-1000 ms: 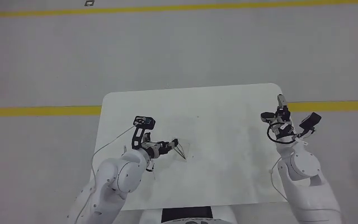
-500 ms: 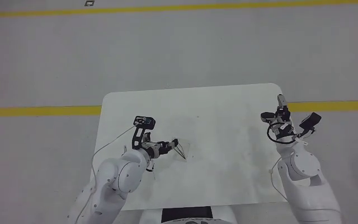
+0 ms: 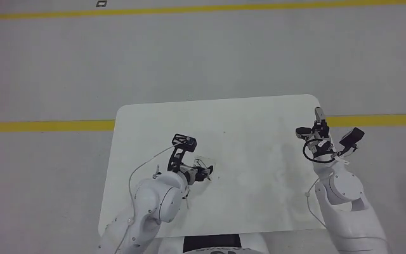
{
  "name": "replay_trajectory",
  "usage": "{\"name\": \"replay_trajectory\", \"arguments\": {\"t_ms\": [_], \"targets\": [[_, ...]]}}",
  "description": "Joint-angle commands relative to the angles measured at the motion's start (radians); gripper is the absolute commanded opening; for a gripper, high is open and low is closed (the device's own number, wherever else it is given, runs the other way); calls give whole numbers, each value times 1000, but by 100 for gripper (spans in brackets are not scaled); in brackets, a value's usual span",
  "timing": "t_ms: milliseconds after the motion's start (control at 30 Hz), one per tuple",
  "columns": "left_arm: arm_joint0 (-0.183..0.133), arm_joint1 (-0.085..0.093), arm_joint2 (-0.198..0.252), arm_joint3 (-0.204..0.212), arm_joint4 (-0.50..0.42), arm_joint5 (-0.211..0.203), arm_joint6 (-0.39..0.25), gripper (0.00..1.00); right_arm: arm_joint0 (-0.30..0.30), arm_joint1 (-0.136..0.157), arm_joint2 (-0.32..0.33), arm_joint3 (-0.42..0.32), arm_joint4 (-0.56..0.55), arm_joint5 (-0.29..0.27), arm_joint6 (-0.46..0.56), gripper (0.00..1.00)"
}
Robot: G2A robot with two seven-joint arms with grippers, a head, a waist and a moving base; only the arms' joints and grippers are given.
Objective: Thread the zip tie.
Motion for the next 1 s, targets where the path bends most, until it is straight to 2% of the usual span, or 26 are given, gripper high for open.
{"name": "replay_trajectory", "arguments": {"t_ms": [0,33,333,500,567,667,867,967], "targets": [[12,-25,-11,9,14,0,-27,100,0,0,0,0,0,0,0,100],[20,-40,-19,7,31,0,-35,100,0,0,0,0,0,0,0,100],[20,-40,-19,7,31,0,-35,100,0,0,0,0,0,0,0,100],[30,-51,-65,50,-44,0,0,100,0,0,0,0,0,0,0,100],[28,-63,-90,66,-78,0,5,100,0,0,0,0,0,0,0,100],[13,-85,-126,100,-114,0,-20,100,0,0,0,0,0,0,0,100],[-36,-139,-121,144,-72,0,-149,100,0,0,0,0,0,0,0,100],[-55,-166,-122,162,-51,0,-182,100,0,0,0,0,0,0,0,100]]}}
